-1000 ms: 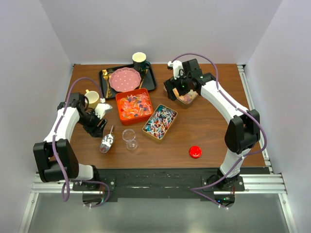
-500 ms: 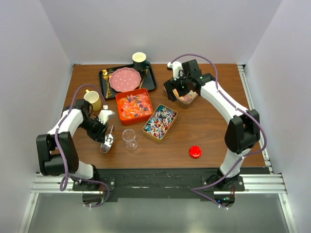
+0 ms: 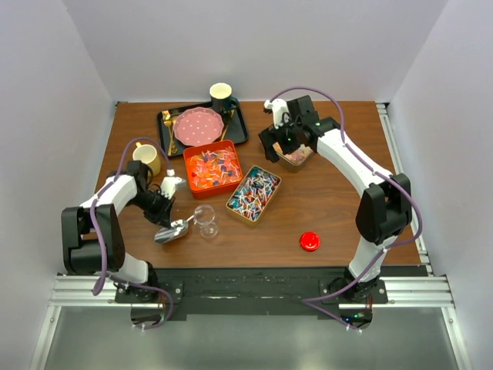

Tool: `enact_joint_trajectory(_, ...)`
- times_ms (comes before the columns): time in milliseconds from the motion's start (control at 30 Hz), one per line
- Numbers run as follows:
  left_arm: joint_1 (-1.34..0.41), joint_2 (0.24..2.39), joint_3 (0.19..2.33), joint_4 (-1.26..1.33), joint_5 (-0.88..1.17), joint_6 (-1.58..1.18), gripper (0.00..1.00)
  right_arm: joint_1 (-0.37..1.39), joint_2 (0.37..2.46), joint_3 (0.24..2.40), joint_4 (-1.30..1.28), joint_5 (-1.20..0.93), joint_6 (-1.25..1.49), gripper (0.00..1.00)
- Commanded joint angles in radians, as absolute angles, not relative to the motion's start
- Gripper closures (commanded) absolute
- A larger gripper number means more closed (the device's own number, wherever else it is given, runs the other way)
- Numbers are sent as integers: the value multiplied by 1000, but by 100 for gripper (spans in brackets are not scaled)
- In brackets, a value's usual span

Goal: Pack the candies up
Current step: Pick up the spatula from the center of the board.

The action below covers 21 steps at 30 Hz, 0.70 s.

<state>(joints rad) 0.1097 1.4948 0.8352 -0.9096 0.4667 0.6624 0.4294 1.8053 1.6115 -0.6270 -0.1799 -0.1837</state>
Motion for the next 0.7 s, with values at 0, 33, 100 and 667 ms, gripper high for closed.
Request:
enact_joint_trajectory(0,107,1436,830,-831,445,652,100,439,1804,1647,-618,-215,-190,1)
enact_joint_trajectory(33,109,1425,836,-839,437,666,100,439,1809,1651,-620,-218,-190,1)
enact_joint_trajectory(100,115,1387,870,-876,399,736,100,440,1813,1670,-624,-225,-193,2)
enact_joint_trajectory(667,69,1450,1439,-902,515,870,100,488,2022,2287,-965,-753,-514,2)
